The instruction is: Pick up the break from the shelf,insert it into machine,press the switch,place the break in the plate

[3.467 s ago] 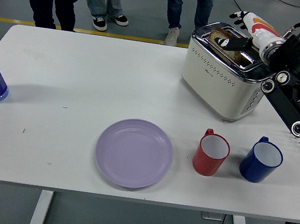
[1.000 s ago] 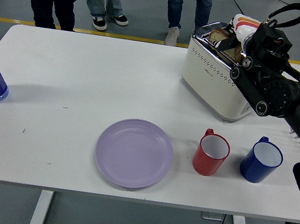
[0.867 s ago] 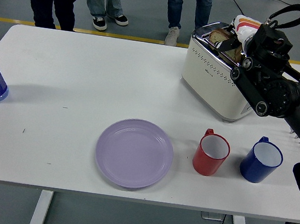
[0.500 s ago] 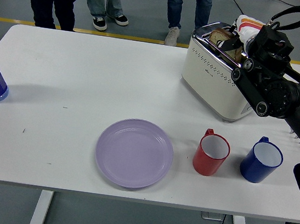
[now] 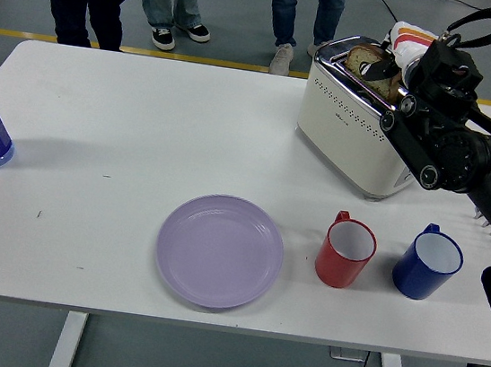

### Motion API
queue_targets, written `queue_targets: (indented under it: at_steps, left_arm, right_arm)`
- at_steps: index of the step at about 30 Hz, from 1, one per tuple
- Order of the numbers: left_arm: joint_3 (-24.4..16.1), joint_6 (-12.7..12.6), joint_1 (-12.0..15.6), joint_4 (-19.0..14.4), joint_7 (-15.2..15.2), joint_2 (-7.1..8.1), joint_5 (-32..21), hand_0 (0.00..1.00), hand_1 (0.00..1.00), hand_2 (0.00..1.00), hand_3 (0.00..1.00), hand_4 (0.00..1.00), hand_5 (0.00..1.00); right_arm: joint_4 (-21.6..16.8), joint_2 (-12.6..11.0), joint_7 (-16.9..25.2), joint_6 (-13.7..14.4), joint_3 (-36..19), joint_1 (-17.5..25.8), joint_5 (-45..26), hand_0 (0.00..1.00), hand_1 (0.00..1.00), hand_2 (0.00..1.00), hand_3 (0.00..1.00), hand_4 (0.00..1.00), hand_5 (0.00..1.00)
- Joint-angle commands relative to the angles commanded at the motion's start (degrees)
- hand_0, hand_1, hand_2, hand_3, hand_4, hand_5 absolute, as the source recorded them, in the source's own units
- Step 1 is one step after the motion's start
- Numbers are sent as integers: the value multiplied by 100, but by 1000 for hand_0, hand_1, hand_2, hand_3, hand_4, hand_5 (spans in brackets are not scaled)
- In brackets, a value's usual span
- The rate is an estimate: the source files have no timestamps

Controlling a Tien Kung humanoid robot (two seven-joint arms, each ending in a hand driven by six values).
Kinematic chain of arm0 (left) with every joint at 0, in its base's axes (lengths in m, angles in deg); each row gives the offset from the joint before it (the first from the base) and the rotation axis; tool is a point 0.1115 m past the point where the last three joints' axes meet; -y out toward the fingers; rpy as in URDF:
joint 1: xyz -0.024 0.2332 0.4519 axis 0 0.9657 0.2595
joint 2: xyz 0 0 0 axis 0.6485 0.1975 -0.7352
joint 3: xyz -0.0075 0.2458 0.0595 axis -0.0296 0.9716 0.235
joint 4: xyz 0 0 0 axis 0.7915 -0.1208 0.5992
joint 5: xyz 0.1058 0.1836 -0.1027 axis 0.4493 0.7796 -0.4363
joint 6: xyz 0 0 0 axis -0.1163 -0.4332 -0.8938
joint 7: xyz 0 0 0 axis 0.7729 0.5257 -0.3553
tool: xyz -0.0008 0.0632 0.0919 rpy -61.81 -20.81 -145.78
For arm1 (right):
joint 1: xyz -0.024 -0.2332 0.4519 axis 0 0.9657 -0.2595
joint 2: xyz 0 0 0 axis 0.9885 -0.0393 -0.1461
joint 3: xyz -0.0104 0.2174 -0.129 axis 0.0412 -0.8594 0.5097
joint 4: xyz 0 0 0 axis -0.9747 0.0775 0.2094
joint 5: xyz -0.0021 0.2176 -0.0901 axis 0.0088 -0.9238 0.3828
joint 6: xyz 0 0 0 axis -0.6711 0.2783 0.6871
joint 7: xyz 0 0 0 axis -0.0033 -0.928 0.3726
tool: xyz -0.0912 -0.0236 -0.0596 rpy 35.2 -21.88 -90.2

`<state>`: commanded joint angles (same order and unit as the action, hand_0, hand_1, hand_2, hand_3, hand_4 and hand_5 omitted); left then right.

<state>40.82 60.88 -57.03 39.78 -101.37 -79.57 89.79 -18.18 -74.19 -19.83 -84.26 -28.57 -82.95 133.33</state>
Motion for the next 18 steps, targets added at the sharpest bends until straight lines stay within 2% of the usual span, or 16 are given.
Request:
queue_targets:
  at_steps: [4, 5, 10, 11, 16, 17, 18]
  left_arm:
    - [-3, 1, -2, 0, 1, 1, 0, 327, 435, 582, 721, 606, 998]
    - [-6, 1, -2, 0, 0, 1, 4, 326, 434, 582, 721, 606, 998]
    - [-14, 3, -6, 0, -1, 0, 12, 326, 434, 582, 721, 606, 998]
    - [-16, 3, -5, 0, 0, -1, 13, 327, 433, 581, 720, 608, 998]
    - [-16, 0, -14, 0, 4, -2, 12, 327, 433, 581, 720, 608, 998]
    - [-16, 0, -16, 0, 3, -2, 13, 327, 433, 581, 719, 608, 998]
    - [-21, -2, -19, 0, 2, -3, 17, 327, 433, 581, 719, 608, 998]
  right_arm:
    - [-6, 0, 9, -2, 14, -10, -3, 251, 301, 472, 512, 687, 342]
    - [-3, 0, 11, -5, 16, -10, -6, 208, 267, 449, 486, 668, 327]
    - [9, 0, 40, -33, 57, -3, -22, 208, 267, 449, 486, 668, 327]
    - [20, 0, 47, -34, 67, -4, -28, 180, 245, 437, 473, 650, 313]
    - [45, 0, 94, -2, 84, -20, -19, 180, 245, 437, 473, 650, 313]
    - [46, 0, 102, 4, 84, -21, -18, 162, 246, 444, 492, 544, 121]
    - [47, 0, 107, -1, 85, -21, -20, 162, 246, 444, 492, 544, 121]
